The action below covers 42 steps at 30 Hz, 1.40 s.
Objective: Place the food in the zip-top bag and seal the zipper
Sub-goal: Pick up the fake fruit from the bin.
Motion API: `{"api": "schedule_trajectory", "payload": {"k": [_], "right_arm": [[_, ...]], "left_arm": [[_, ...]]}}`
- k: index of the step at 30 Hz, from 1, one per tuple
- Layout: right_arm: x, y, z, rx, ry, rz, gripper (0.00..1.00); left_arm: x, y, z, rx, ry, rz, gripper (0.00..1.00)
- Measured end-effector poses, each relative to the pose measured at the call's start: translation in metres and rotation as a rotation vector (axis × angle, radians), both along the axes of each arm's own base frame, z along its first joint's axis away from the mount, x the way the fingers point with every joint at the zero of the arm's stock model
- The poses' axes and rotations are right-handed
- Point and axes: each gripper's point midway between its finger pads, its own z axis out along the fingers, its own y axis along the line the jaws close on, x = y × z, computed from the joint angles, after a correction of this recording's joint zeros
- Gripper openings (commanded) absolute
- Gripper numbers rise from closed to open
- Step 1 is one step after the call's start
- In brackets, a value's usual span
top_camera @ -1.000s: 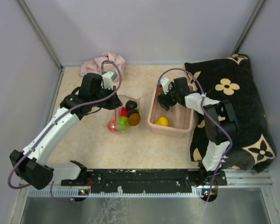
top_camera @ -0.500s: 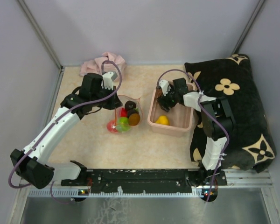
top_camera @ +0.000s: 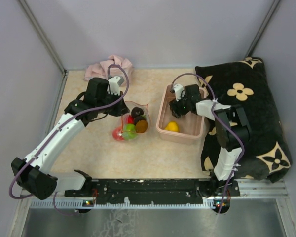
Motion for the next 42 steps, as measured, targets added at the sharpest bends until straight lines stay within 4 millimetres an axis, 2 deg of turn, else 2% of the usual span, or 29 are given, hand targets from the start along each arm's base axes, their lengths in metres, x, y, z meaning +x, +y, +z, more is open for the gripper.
{"api": "schedule_trajectory", "payload": {"k": [7,12,18,25,29,32,33,38,42], "right_arm": [[-0.024,-0.012,0.004,0.039,0.051,-0.131,0.36],[-0.031,-0.015,0.023,0.093,0.038,-0.214,0.3],[-0.031,-0.014,0.058,0.175,-0.023,-0.285,0.28],[-0.045,-0.02,0.078,0.224,-0.055,-0.347,0.28],[-0.054,-0.021,0.106,0.266,-0.117,-0.36,0.28],[-0.061,-0.019,0.135,0.299,-0.184,-0.36,0.28],[-0.068,-0.012,0.161,0.335,-0.245,-0.34,0.28],[-0.099,0.016,0.211,0.427,-0.334,-0.249,0.28],[-0.125,0.044,0.241,0.509,-0.375,-0.146,0.28]], "left_arm": [[0.0,0.0,0.0,-0.001,0.0,-0.001,0.0],[-0.001,-0.001,0.0,-0.005,0.002,-0.007,0.0],[-0.003,-0.001,0.002,-0.01,-0.002,-0.01,0.0],[-0.003,-0.002,0.003,-0.018,-0.005,-0.018,0.0],[-0.004,-0.003,0.003,-0.019,-0.004,-0.02,0.0],[-0.004,-0.003,0.003,-0.022,-0.002,-0.024,0.0],[-0.004,-0.004,0.003,-0.023,-0.002,-0.025,0.0],[-0.005,-0.004,0.003,-0.023,-0.001,-0.027,0.0],[-0.004,-0.004,0.003,-0.025,-0.003,-0.027,0.0]]}}
